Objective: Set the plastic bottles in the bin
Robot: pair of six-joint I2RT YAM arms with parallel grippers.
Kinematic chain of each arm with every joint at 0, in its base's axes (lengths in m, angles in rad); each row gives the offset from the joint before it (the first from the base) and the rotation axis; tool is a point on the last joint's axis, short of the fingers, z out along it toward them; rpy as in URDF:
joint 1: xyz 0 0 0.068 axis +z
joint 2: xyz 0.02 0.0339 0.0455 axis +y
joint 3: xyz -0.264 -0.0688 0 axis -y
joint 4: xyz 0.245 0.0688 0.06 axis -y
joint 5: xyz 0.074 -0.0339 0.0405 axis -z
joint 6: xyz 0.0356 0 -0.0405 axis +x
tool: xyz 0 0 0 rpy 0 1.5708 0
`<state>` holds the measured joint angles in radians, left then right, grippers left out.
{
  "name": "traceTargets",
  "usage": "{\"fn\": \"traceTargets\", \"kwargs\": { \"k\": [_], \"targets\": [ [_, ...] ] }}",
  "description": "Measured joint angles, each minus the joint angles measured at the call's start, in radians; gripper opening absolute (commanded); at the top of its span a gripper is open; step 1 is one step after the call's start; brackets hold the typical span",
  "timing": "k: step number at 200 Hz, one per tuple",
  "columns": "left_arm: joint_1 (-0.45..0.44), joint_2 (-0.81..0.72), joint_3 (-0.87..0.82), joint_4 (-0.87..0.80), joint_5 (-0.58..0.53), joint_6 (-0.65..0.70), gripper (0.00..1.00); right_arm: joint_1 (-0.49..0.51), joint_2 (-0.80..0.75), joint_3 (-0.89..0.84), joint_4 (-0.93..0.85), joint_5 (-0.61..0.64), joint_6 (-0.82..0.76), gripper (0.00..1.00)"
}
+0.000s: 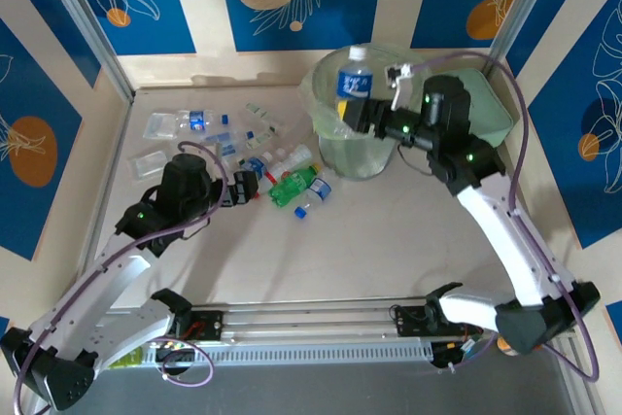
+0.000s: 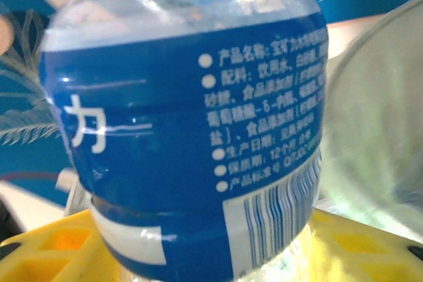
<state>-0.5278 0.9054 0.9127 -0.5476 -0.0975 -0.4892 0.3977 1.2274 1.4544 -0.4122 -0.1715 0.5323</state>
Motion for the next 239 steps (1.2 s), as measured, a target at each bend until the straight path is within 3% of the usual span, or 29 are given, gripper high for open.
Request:
{"fn": "traceTargets", "kwargs": {
  "k": [66,116,186,239],
  "targets": [
    [0.0,-0.037,0.026,-0.074,-0.054,0.096,0.99,-0.145,0.371,0.417,-0.248,0.098,-0.046,0.56],
    [0.0,-0.078,-0.003,-0.066,-0.058,0.108,0.99,-0.142,0.642,0.729,-0.483,0.201,-0.128,0.58],
    [-0.006,-0.098,-0.007,-0.066,-0.084,0.125,0.99,-0.13,0.801,0.853,-0.721,0.41,-0.234,0.62],
    [-0.015,-0.106,-0.008,-0.066,-0.117,0.129,0.99,-0.122,0.914,0.878,-0.803,0.432,-0.253,0.69]
  ]
}}
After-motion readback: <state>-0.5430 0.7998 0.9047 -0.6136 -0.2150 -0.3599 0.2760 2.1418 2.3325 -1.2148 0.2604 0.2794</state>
